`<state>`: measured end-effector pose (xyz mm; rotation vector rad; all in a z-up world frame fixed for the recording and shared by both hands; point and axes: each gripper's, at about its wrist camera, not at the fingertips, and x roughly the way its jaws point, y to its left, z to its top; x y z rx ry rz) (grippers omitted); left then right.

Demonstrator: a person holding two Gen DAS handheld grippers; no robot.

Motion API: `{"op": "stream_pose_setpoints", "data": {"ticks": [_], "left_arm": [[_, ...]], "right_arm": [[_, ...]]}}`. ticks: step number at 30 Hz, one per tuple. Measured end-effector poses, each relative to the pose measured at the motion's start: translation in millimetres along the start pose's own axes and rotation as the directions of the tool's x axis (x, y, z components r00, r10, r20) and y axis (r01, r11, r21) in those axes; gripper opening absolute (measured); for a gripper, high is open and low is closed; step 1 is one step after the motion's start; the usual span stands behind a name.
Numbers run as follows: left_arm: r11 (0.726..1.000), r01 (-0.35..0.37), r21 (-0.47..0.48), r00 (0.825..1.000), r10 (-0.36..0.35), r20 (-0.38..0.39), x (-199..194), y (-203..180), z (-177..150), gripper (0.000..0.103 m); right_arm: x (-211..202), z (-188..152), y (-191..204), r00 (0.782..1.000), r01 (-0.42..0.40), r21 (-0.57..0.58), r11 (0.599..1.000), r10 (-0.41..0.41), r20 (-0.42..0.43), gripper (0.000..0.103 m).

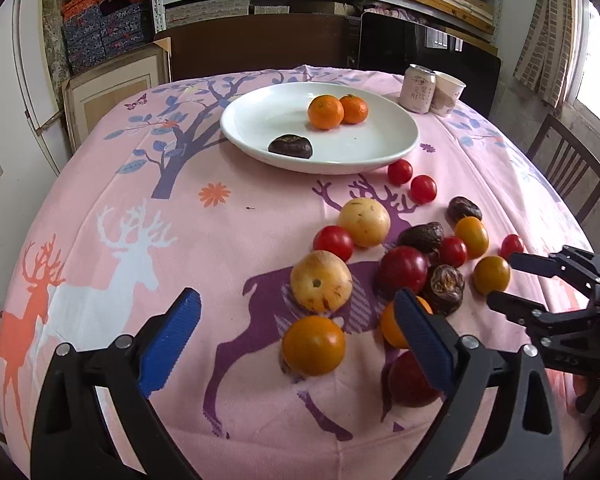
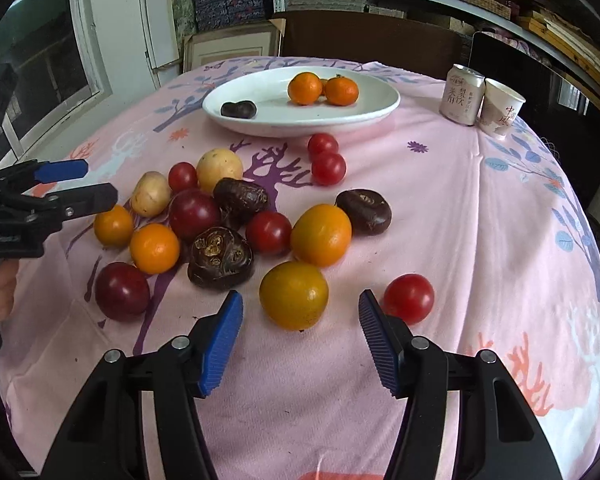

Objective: Organize fruits
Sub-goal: 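Grasp the yellow tomato with the right gripper while the left gripper grasps the red plum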

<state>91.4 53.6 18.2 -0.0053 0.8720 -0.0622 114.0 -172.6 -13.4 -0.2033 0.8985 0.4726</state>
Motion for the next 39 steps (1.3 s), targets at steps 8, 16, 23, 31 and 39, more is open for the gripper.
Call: {"op": "stream_pose_setpoints", "data": {"ticks": [8,16,23,31,39], "left_arm": [[0.996,0.082,0.023,0.996,-0.081,-0.047,-9.5,-25.9,-23.1,0.095],[0.99,0.119,0.074,0.986,-0.11,-0.123,8.1,-57.1,-37.5,0.071],[0.985,0.14,0.1,0.979,-0.122,-0.166,17.0,-65.9,-39.7,0.038],[0.984,0.116,0.132,0.993,-0.11,-0.049,-18.0,-53.7,-0.2,0.038],[0.997,0.043,0.062,0.996,-0.048,0.074,-14.2,-24.8,76.6,0.038]], "right_arm": [[11.0,-0.2,-3.2,0.999,-0.031,0.056,0.998,0.032,-0.021,0.037],[0.2,-11.2,-9.9,0.999,-0.053,0.066,0.996,0.053,-0.008,0.037],[-8.6,-13.6,-13.5,0.998,-0.067,0.07,0.995,0.066,0.014,0.037],[-40.4,4.7,-14.4,0.99,-0.089,0.061,0.994,0.082,0.118,0.037],[-53.7,60.5,-12.5,0.963,-0.075,0.05,0.996,0.059,0.262,0.037]]}}
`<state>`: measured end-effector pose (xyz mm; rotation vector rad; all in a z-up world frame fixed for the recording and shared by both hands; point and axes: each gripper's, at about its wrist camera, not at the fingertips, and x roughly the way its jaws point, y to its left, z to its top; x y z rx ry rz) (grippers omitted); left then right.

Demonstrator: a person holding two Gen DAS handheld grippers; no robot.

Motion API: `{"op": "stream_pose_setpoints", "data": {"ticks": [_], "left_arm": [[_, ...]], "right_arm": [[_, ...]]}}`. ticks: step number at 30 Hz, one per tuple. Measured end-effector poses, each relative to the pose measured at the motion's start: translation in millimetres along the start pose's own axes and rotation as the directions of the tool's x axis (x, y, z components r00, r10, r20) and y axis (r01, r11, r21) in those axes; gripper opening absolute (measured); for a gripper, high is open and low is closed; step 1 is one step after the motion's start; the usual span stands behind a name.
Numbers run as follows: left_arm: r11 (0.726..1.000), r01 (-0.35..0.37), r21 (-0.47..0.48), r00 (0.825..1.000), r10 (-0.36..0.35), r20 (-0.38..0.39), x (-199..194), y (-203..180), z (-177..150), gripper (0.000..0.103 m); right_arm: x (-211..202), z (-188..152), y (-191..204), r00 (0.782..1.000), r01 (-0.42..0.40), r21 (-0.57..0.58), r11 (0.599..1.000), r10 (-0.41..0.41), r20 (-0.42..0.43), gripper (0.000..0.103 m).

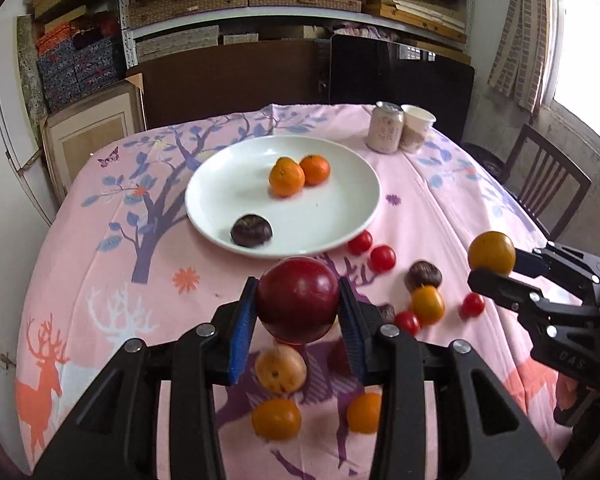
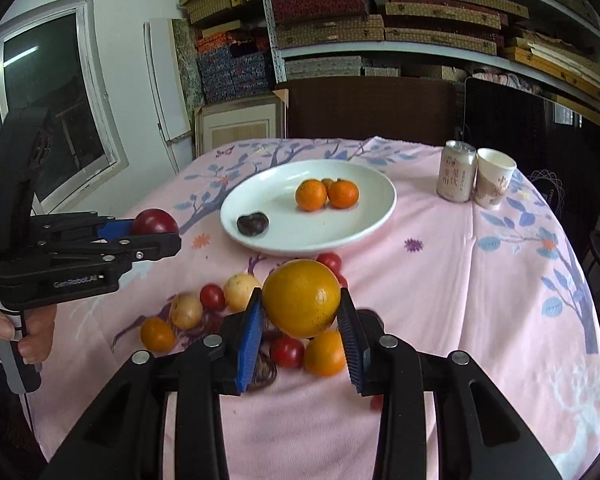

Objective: Organize fruits
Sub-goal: 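Grasp the yellow tomato with the right gripper while the left gripper grasps the red plum, then place the yellow tomato and red plum on the plate, opening both grippers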

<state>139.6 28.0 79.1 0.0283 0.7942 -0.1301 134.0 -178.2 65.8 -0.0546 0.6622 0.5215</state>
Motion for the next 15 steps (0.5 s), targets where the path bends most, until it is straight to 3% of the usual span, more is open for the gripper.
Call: {"op": "stream_pose_setpoints", "data": {"ticks": [5,11,15], "left_arm": [[0.997,-0.047,-0.057,0.999,0.047,0.006,39.4,20.3,33.8,0.038],[0.986,-0.082,-0.143,0.995,0.072,-0.071,96.2,51.4,46.3,0.038],[0.986,-0.081,-0.148,0.994,0.069,-0.086,111.3,55.8,44.5,0.038]], "right_arm": [[40.4,32.0,2.6,0.999,0.042,-0.004,0.999,-0.042,0.028,0.037],[100.2,46.2,-5.4,0.997,0.036,0.033,0.999,-0.033,-0.069,0.037],[120.1,46.0,-4.6,0.995,0.026,0.031,0.999,-0.022,-0.102,0.037]]}}
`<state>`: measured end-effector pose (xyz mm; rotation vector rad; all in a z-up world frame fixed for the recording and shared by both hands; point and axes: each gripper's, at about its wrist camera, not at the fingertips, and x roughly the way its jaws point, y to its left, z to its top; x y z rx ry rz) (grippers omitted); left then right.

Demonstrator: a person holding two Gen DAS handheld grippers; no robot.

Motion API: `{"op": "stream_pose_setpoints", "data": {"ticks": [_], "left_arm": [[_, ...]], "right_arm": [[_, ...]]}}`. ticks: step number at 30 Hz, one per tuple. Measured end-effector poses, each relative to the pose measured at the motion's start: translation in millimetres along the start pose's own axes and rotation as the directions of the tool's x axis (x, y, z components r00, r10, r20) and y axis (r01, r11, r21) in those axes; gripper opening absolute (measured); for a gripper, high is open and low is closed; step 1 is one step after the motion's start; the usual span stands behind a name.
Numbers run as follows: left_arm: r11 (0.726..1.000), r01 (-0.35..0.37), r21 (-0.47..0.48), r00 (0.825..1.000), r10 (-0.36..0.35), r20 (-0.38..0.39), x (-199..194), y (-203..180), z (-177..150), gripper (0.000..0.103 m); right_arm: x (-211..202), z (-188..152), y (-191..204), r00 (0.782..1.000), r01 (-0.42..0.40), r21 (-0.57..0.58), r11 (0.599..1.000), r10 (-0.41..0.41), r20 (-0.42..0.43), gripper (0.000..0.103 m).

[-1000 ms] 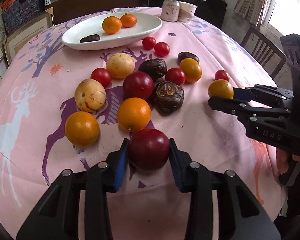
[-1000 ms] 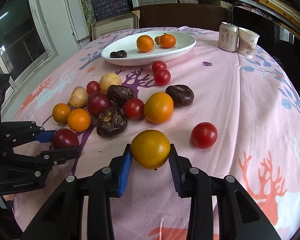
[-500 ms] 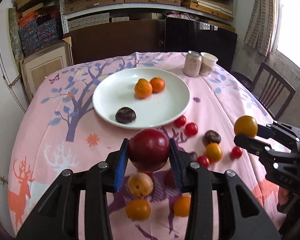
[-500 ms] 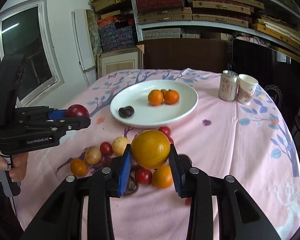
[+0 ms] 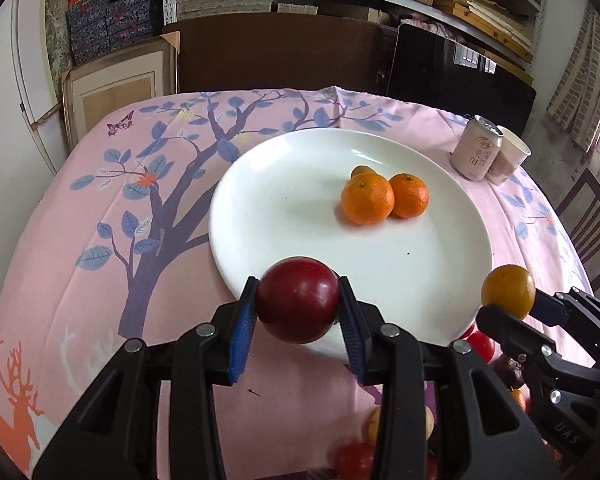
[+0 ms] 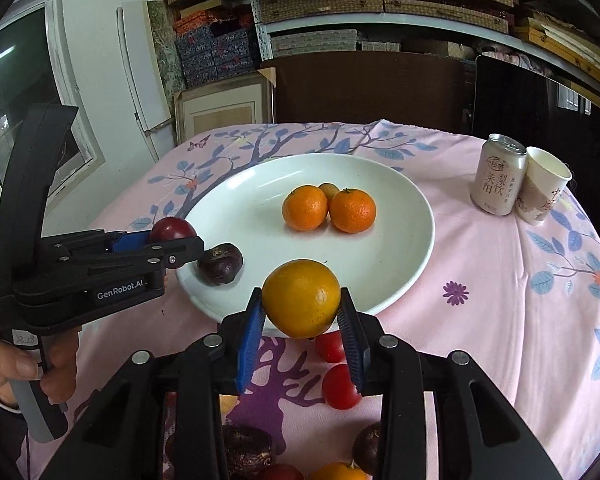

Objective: Organize fruits
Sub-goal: 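Place the yellow tomato and red plum on the plate, opening both grippers, then grasp the red tomato with the right gripper while the left gripper grasps an orange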

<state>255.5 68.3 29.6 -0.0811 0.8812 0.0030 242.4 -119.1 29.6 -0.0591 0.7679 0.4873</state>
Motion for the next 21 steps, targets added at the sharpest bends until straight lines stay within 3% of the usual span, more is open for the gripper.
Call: {"op": "stream_pose_setpoints", "data": {"ticks": [8,10,12,17,21], "left_arm": [[0.998,0.032,-0.058,0.999,-0.033,-0.021,14.5,2.6,4.6,0.04],[0.997,0.03,-0.068,1.0,-0.029,0.006,9.1,2.4,4.8,0.06],[0.998,0.003,-0.055,0.999,-0.001,0.04,-0.6,1.0,3.3,0.072],[1.0,0.01,-0.03,0.999,-0.008,0.047,-23.8,1.5,-10.3,0.078],[0.999,0.009,-0.031,0.998,-0.007,0.059,-42.6,3.6,-29.7,0.084]], "right_arm": [[16.7,4.1,-5.9,0.999,-0.026,0.054,0.998,0.027,-0.026,0.042],[13.7,3.3,-9.8,1.0,-0.02,0.075,0.997,0.021,-0.016,0.044],[7.8,1.1,-13.4,1.0,-0.023,0.087,0.996,0.024,-0.012,0.044],[-14.1,-12.9,-21.8,1.0,-0.013,0.093,0.996,0.013,0.002,0.046],[-34.9,-29.6,-27.7,1.0,-0.008,0.1,0.995,0.007,0.012,0.057]]}}
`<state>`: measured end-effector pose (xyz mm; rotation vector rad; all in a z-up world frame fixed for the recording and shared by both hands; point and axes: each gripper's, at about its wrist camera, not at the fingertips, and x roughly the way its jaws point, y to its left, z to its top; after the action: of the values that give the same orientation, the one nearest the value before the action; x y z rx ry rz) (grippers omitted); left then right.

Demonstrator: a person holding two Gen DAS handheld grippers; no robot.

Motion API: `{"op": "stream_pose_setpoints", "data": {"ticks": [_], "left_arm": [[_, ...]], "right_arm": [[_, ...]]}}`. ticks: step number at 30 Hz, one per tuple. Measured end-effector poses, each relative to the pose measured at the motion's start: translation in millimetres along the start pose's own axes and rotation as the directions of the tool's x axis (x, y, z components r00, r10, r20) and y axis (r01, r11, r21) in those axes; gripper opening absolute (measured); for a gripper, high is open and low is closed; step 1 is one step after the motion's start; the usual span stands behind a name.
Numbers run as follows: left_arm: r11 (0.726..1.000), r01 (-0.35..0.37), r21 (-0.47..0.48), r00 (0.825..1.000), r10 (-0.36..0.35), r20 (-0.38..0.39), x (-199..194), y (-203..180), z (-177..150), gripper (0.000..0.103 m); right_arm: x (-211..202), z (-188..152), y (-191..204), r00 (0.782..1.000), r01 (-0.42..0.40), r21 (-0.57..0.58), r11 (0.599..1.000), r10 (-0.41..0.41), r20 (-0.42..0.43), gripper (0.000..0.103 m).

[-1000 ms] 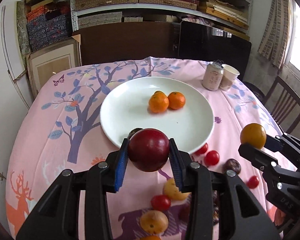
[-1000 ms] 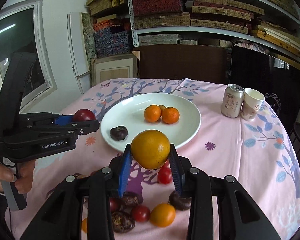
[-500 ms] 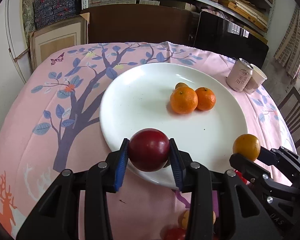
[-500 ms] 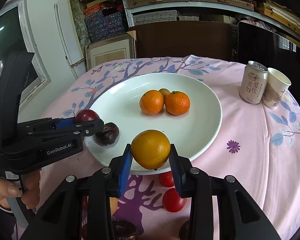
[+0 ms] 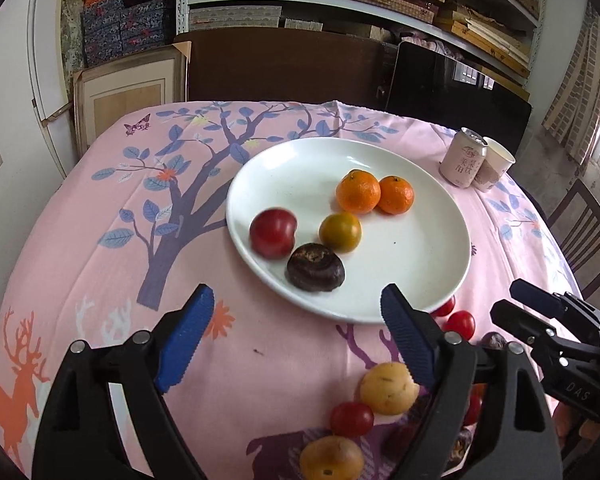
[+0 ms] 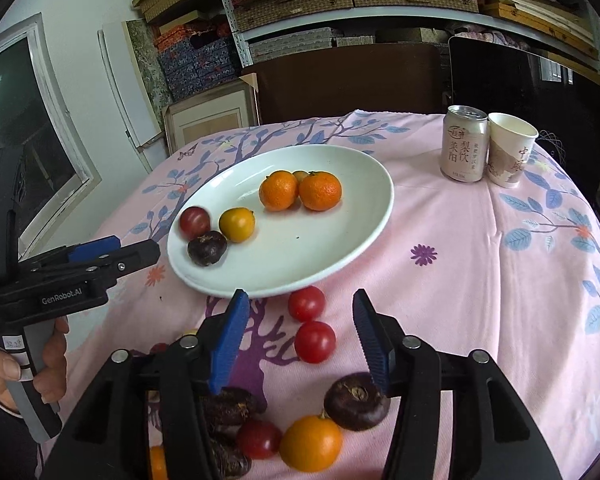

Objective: Organize fruits
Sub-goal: 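Grasp the red tomato with the right gripper while the left gripper grasps an orange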

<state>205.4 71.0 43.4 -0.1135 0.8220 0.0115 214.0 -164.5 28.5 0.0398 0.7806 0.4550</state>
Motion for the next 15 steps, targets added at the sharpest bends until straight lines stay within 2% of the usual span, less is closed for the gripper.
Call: {"op": "stream_pose_setpoints", "data": {"ticks": [6,15], "left_arm": [[1.0,0.006,0.021,1.0,-0.006,-0.018,-19.4,-2.8,-31.9,0.088],[0.998,-0.008,0.056,0.999,0.01,-0.037,-42.2,-7.1,-79.1,0.088]], "right_arm": [[-30.3,-28.3,-2.2,0.999,0.03,-0.029,0.999,-0.03,0.017,0.058],[-54.8,-67.8,-20.6,0.999,0.042,0.018,0.999,-0.043,0.026,0.058]]}}
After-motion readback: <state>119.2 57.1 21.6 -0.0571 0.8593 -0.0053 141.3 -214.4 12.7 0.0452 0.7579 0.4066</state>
